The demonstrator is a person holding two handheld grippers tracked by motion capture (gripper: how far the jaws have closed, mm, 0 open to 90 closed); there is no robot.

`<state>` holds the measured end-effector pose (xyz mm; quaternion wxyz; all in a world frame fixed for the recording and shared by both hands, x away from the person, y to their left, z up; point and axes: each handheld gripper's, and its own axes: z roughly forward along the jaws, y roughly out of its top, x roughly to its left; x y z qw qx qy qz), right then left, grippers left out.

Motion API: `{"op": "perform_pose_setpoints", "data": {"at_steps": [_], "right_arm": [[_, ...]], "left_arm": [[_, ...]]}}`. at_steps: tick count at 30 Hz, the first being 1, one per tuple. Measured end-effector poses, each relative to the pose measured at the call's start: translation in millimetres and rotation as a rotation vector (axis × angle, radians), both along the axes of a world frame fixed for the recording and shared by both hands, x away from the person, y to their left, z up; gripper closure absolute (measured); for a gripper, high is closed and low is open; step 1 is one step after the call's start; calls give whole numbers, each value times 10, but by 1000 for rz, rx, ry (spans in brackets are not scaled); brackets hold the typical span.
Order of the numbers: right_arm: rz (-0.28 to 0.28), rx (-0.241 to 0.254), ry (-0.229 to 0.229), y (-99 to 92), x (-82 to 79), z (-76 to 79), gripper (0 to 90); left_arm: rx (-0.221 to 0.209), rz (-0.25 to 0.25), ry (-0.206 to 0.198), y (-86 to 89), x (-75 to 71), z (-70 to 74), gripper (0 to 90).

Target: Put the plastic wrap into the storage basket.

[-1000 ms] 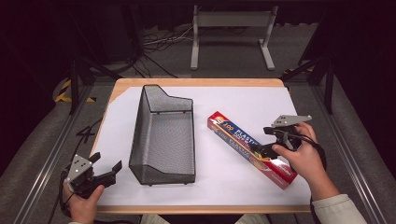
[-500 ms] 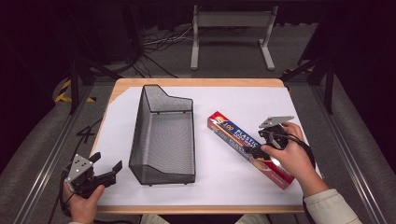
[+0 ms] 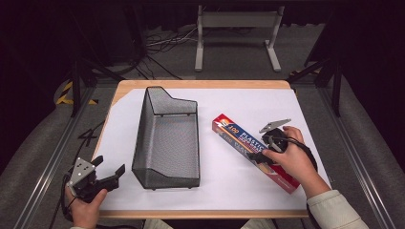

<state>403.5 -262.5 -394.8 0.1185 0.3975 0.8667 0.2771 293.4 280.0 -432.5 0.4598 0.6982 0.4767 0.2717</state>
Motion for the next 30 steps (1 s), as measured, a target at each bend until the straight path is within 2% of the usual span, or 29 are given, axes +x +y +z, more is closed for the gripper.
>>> {"op": "perform_pose_setpoints", "data": {"at_steps": [10,15,23,24,30], "right_arm": [[17,-37,44,32,33,-88,126],[25,-74,59,46,47,-126,159],[28,-130,112,52,78,-143,337],[28,-123,123,53,79,-142,375],[22,-159,125,97,66,-118,391]], "left_arm": [[1,0,0,0,0,0,144],[1,0,1,-1,2,-1,144],[2,2,2,1,2,-2,145],[2,2,2,2,2,-2,145],[-1,6,-1,4,2,-3,145]]}}
